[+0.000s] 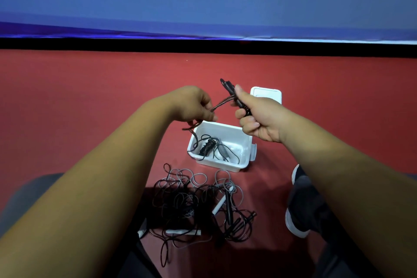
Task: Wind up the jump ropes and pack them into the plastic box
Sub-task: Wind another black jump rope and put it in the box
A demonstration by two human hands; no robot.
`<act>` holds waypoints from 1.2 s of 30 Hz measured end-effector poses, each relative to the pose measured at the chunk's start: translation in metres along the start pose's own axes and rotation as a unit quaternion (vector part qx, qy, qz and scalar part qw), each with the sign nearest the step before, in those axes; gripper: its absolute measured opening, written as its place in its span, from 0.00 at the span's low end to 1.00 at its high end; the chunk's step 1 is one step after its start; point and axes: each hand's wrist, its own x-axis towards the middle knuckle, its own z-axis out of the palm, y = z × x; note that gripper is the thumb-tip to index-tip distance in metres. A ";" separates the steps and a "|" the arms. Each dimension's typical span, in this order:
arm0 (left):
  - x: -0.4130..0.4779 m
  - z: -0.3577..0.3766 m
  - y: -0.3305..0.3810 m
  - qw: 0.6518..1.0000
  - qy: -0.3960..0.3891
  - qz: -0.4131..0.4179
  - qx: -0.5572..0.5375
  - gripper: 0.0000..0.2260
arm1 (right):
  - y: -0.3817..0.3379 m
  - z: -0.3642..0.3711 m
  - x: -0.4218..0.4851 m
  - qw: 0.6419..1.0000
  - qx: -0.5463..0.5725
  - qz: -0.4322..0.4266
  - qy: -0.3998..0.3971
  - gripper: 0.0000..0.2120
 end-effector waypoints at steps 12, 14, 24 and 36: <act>0.003 0.006 0.001 0.969 0.011 0.049 -0.241 0.18 | -0.010 0.000 -0.002 0.992 0.094 -0.072 0.045 0.07; 0.002 0.005 0.006 0.955 0.017 0.037 -0.295 0.20 | -0.010 0.003 -0.006 0.993 0.074 -0.082 0.032 0.05; 0.006 -0.002 0.010 0.884 0.073 0.049 -0.459 0.12 | -0.006 0.016 -0.021 0.994 -0.028 -0.074 -0.074 0.09; 0.002 -0.007 0.010 0.869 0.070 0.053 -0.487 0.13 | -0.007 0.014 -0.029 0.989 -0.053 -0.065 -0.122 0.12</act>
